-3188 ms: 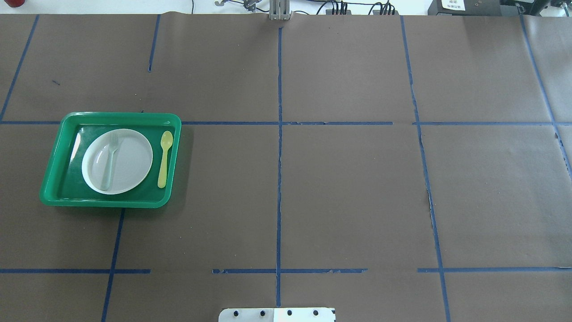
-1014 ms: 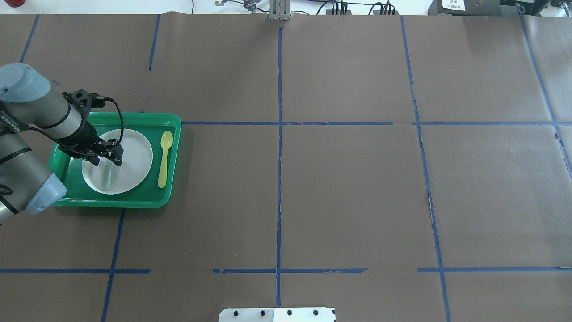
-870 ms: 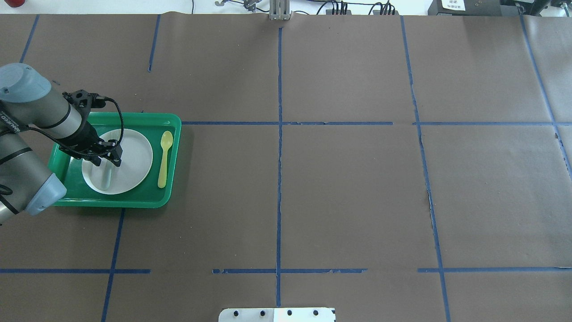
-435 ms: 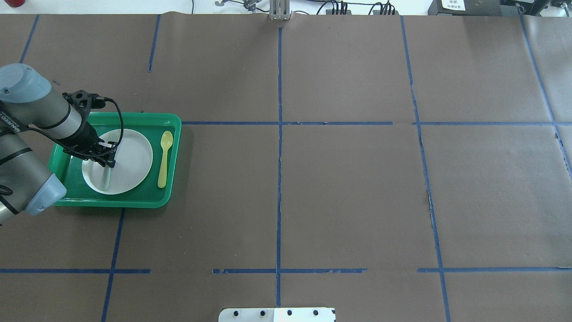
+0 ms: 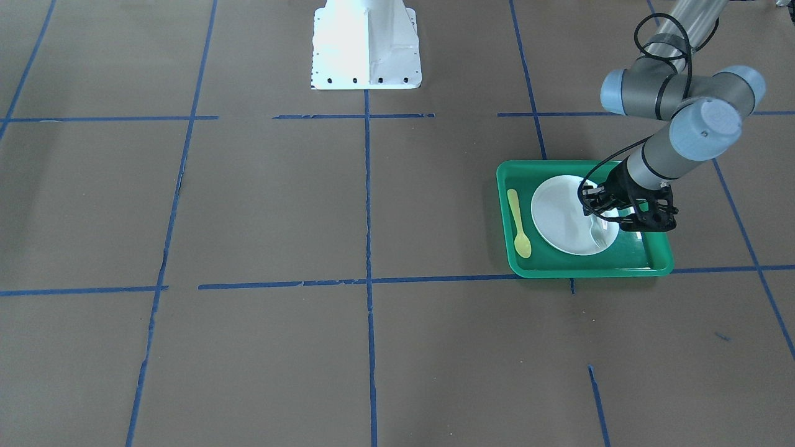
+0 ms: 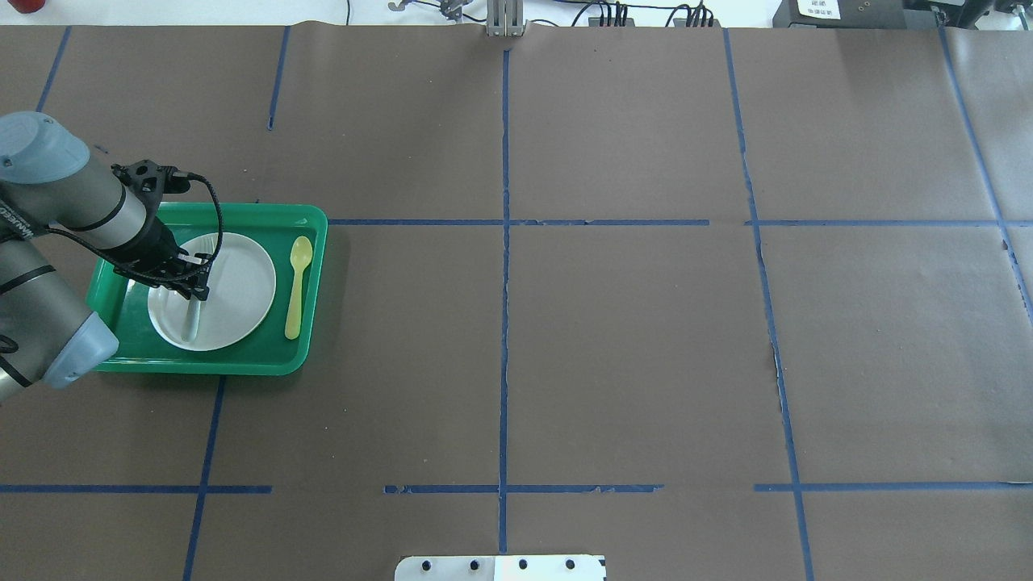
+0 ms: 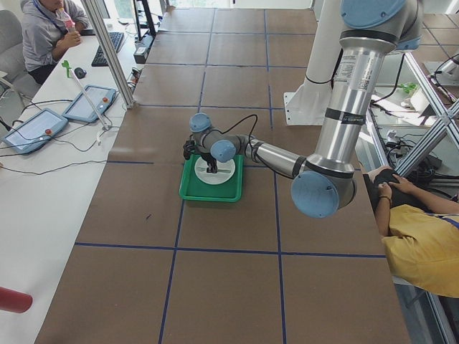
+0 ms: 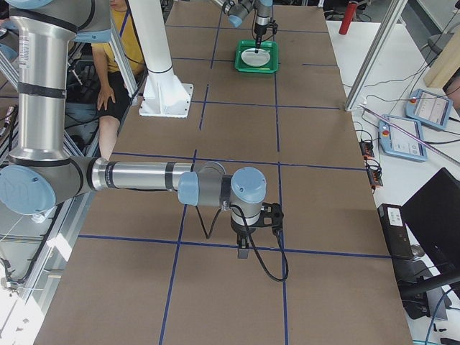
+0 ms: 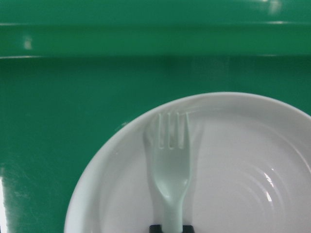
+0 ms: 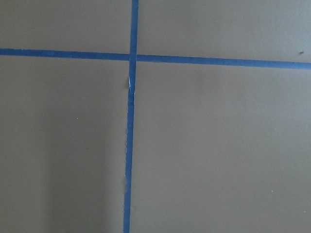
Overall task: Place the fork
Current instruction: 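Carry the fork off the plate to the tray edge beside it, then lower the fork into the tray and open the left gripper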
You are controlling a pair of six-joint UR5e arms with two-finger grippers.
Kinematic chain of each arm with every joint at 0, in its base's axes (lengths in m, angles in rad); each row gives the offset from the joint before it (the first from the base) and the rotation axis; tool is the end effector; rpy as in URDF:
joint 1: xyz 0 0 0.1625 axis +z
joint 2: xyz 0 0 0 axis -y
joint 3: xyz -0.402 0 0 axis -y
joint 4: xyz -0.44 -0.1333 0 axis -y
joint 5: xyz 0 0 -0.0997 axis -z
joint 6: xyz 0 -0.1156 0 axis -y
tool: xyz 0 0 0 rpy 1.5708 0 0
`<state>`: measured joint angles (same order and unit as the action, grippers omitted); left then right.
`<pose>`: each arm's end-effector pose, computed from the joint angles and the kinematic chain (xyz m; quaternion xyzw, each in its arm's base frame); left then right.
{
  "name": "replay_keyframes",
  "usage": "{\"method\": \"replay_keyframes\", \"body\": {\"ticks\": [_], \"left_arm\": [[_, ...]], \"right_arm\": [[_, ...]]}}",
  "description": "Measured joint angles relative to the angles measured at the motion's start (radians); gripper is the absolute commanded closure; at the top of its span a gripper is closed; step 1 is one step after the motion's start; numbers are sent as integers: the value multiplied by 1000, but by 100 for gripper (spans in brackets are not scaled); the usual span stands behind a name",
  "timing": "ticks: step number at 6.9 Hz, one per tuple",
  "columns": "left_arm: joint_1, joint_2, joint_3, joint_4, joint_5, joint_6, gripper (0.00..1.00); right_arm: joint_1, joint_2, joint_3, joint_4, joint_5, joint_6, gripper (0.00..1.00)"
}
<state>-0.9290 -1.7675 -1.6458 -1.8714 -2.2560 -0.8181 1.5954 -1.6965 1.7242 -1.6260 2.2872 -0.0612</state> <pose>0.3318 -0.5444 0.4599 -0.0168 0.4174 0.0149 0.9084 0.0693 -0.4851 0.6390 0.0022 -0.3508 -0.0123 0.9364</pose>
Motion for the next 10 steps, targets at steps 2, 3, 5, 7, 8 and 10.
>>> {"method": "replay_keyframes", "body": {"ticks": [2,3,5,7,8,10], "left_arm": [[-74,56,-26,6,2,39,100],[-86,77,-16,6,4,62,100],[-87,75,37,-2,4,71,100],[-81,59,77,-9,0,72,100],[-73,53,86,-12,-1,72,100],[-46,36,112,-16,-3,73,100]], "right_arm": [[0,0,0,0,0,0,0],[0,0,0,0,0,0,0],[0,0,0,0,0,0,0],[0,0,0,0,0,0,0],[0,0,0,0,0,0,0],[0,0,0,0,0,0,0]]}}
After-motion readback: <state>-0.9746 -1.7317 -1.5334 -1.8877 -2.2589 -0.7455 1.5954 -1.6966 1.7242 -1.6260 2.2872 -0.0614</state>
